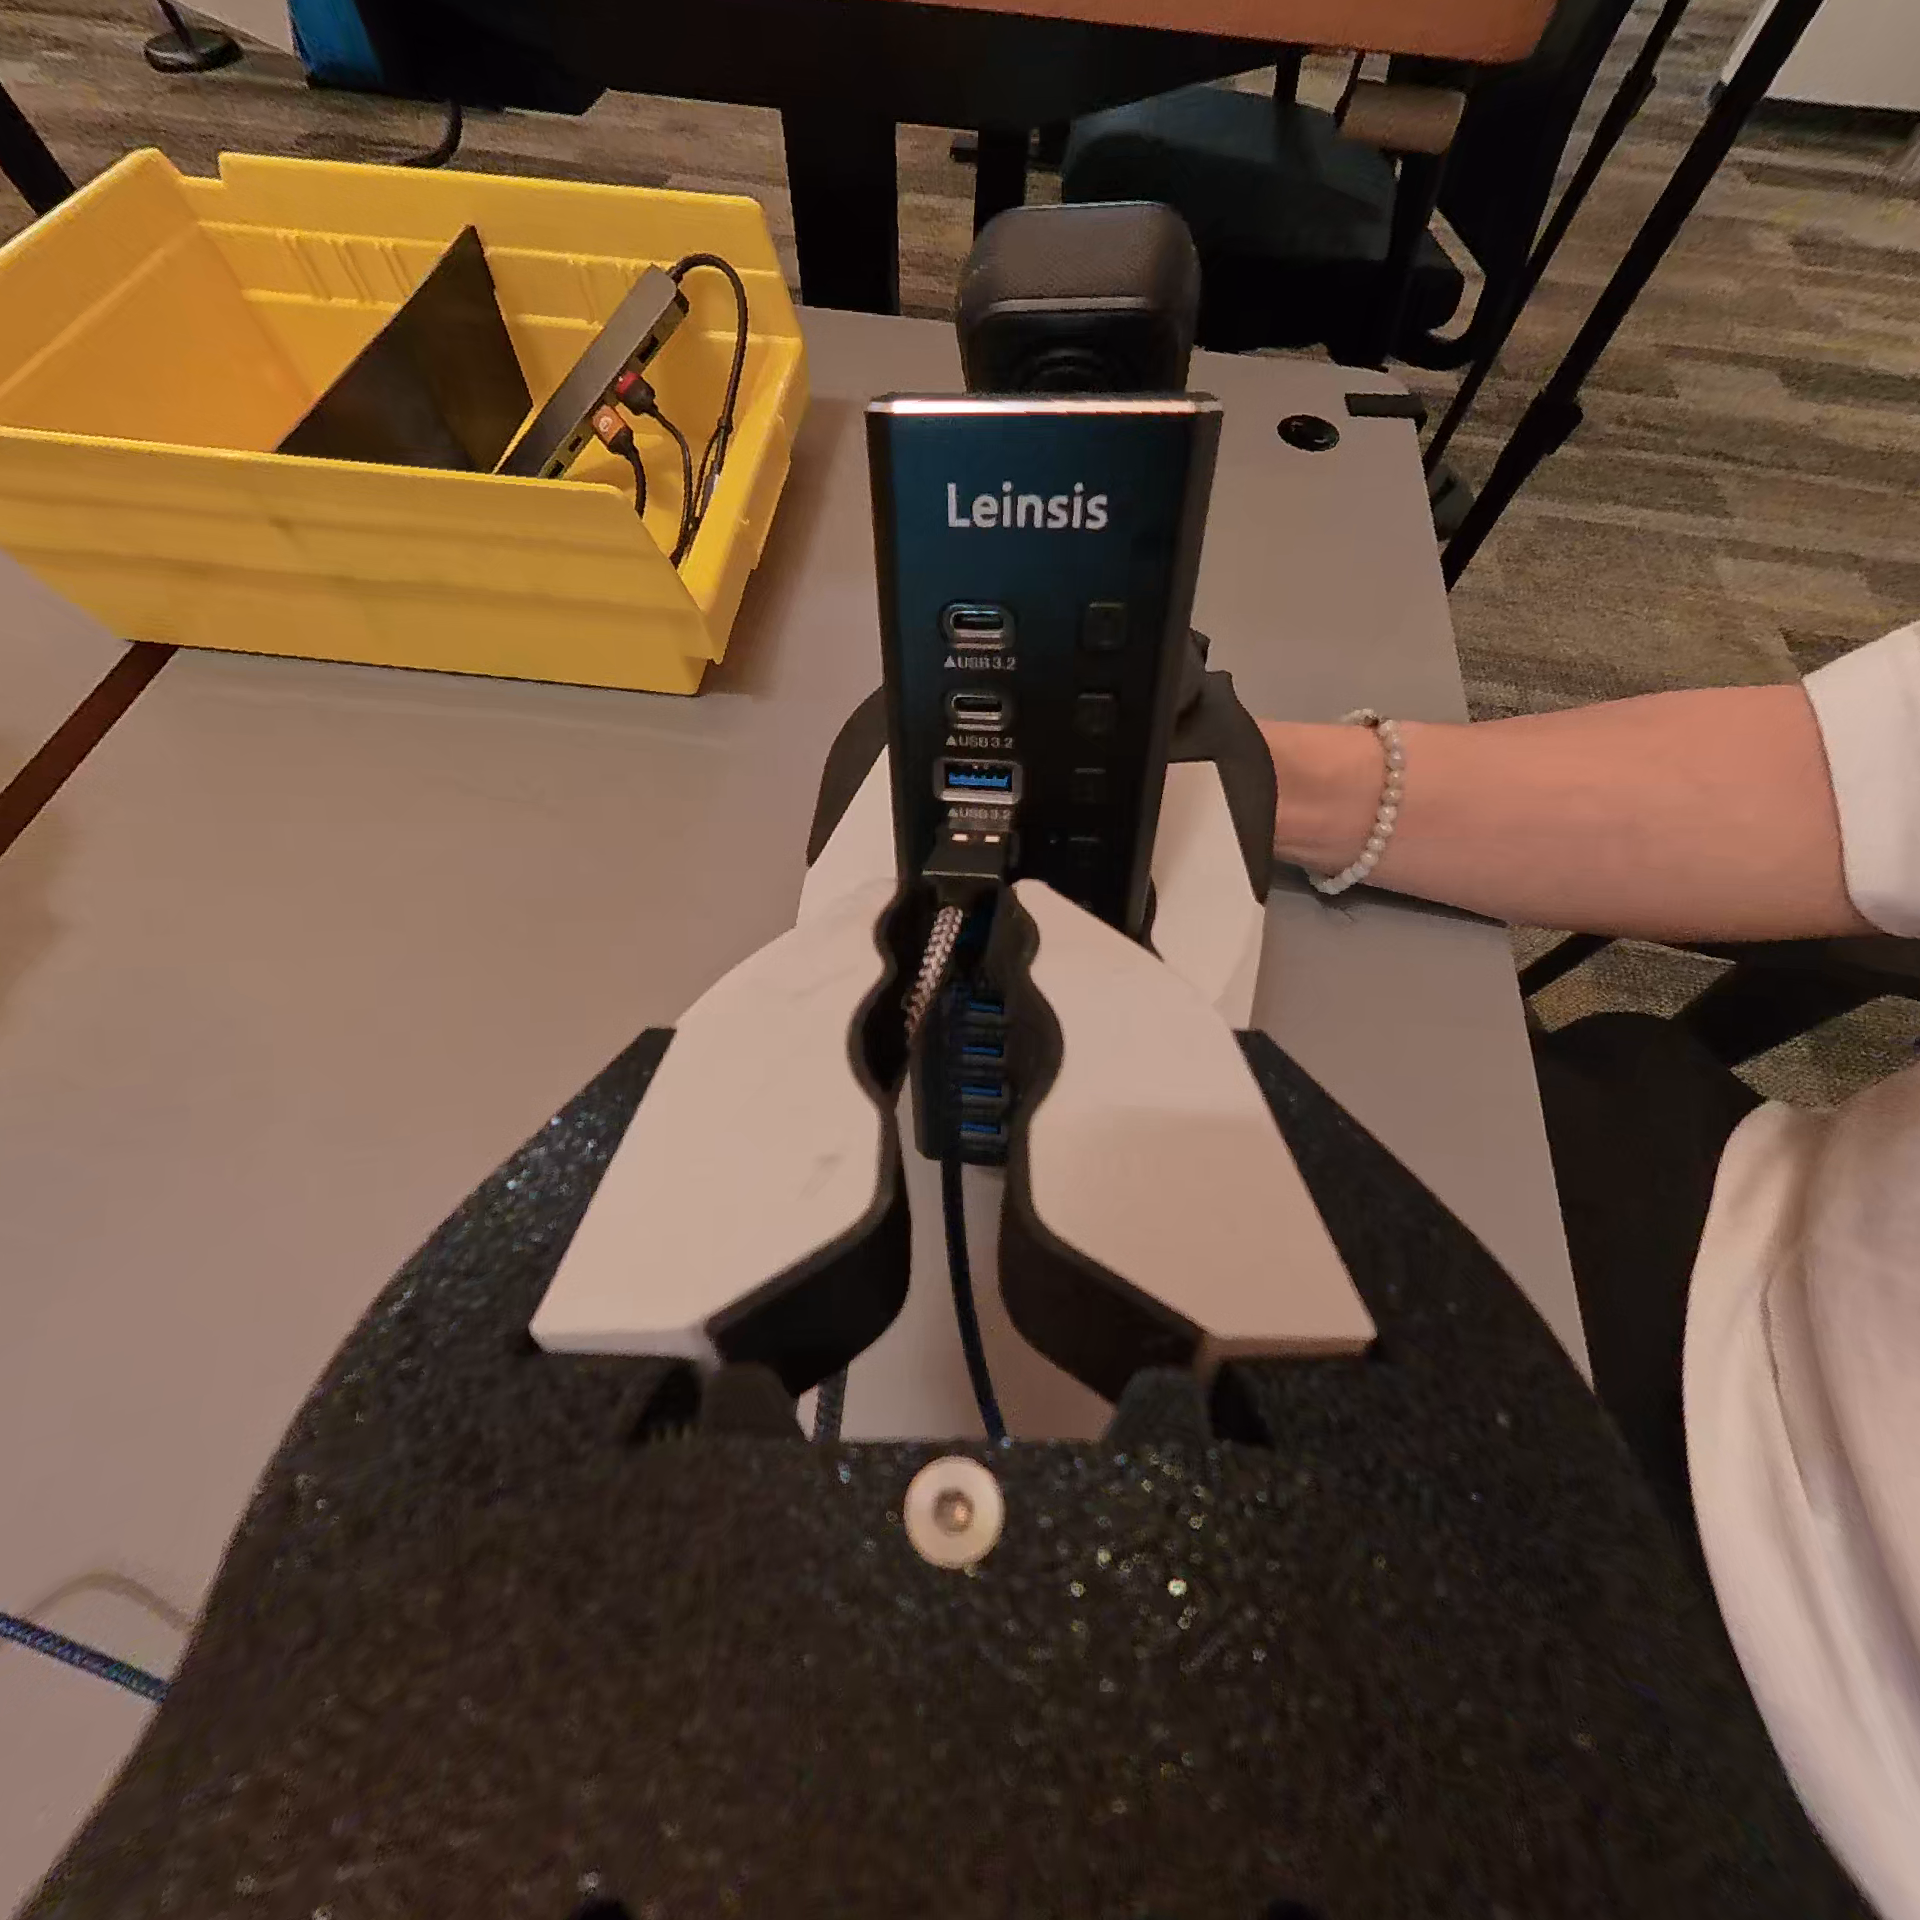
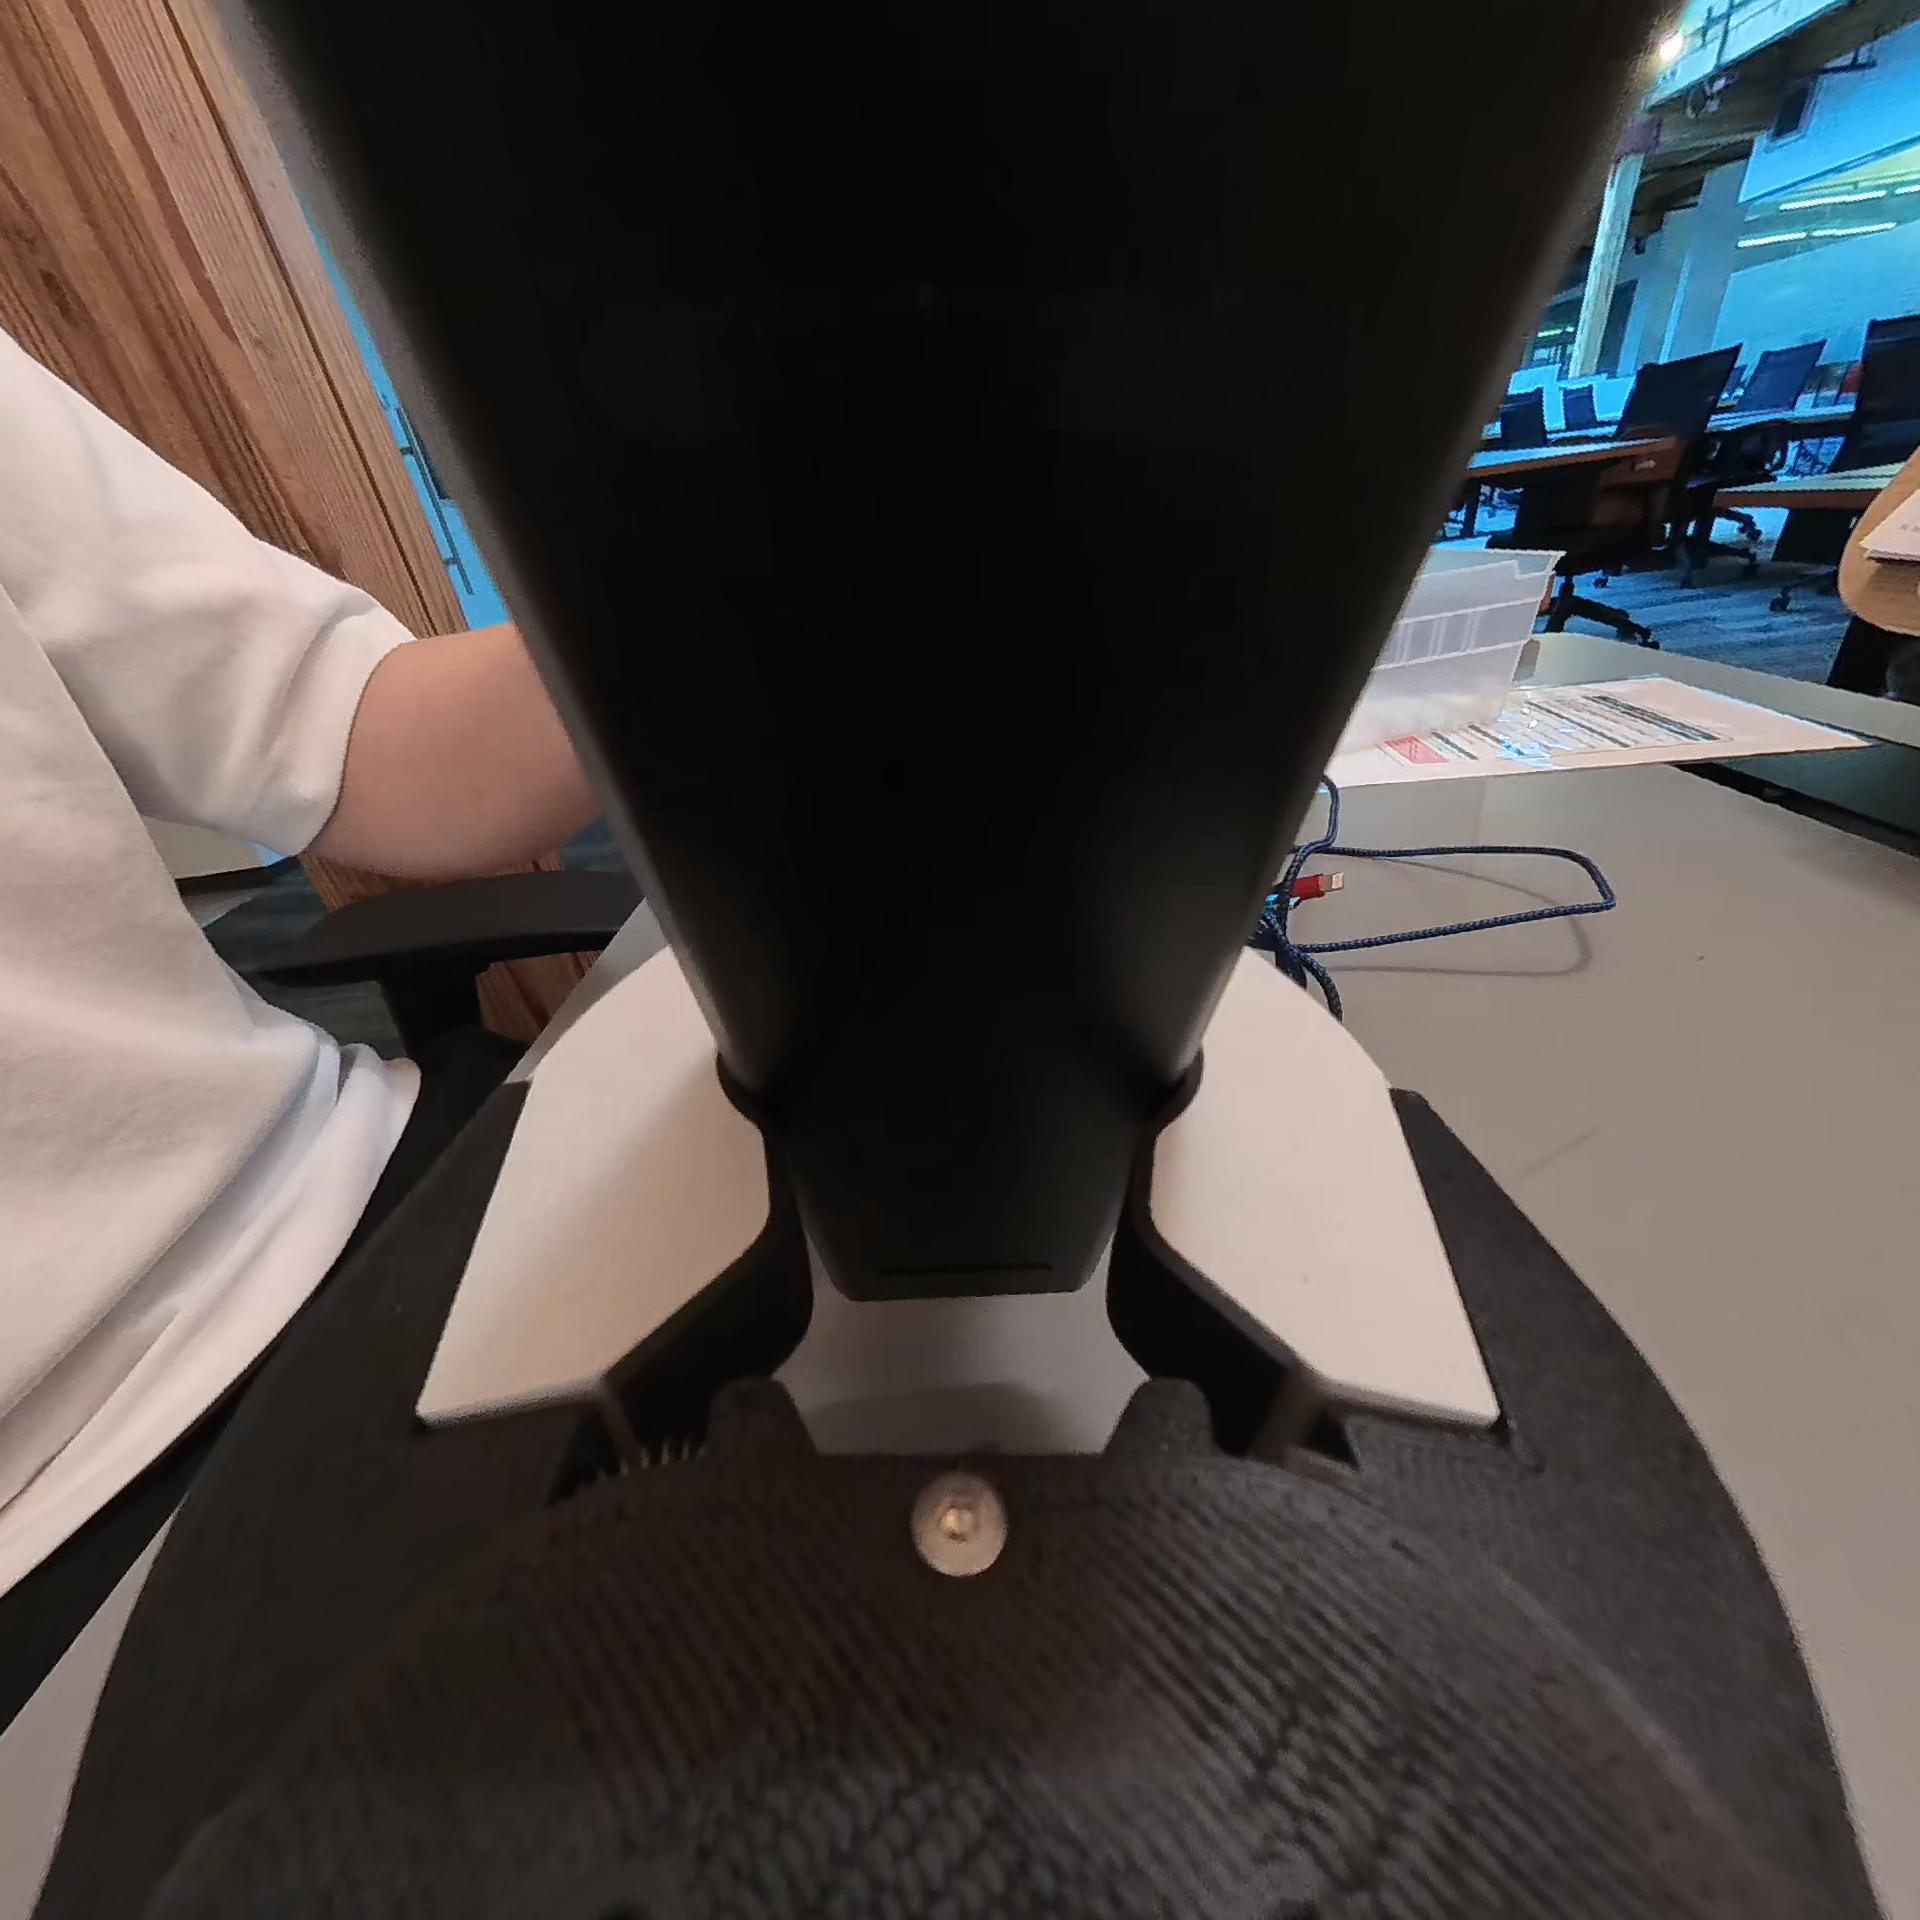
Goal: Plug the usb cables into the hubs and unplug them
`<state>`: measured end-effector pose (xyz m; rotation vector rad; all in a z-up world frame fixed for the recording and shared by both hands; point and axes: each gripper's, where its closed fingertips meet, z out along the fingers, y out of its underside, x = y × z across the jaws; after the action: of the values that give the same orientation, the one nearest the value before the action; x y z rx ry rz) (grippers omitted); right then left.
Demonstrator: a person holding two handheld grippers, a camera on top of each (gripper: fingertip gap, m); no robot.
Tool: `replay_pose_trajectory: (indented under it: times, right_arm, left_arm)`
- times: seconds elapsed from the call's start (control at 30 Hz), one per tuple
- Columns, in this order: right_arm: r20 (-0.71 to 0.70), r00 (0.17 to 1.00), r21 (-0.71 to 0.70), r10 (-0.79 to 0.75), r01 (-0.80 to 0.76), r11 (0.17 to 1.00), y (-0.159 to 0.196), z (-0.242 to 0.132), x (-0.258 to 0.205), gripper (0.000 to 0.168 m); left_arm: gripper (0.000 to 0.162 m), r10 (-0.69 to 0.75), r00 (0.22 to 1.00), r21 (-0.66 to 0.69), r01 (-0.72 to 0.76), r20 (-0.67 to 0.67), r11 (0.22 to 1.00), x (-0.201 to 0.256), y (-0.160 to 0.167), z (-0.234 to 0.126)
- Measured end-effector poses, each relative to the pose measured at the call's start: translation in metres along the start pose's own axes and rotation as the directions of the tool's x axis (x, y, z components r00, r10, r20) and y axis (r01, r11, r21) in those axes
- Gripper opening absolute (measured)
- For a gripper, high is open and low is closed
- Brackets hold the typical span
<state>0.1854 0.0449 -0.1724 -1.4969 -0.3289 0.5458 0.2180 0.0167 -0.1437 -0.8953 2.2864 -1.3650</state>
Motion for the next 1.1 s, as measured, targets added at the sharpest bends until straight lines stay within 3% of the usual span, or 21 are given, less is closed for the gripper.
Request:
replay_pose_trajectory:
  times: [0.27, 0.57, 1.1]
  right_arm:
    - [-0.005, 1.000, -0.011, -0.002, 0.002, 1.000, 0.001, 0.001, 0.000, 0.072]
    - [-0.015, 1.000, -0.078, -0.021, 0.019, 0.997, 0.010, 0.007, 0.000, 0.072]
    - [-0.037, 0.999, -0.088, -0.018, 0.014, 0.996, 0.012, 0.009, 0.003, 0.072]
  left_arm:
    - [0.012, 0.015, 0.999, -0.006, -0.015, 0.032, 1.000, -0.001, 0.000, -0.001]
    - [0.012, 0.129, 0.988, -0.265, -0.102, 0.085, 0.959, -0.004, 0.012, -0.006]
    - [0.011, 0.127, 0.991, -0.293, -0.107, 0.049, 0.950, -0.005, 0.013, 0.002]
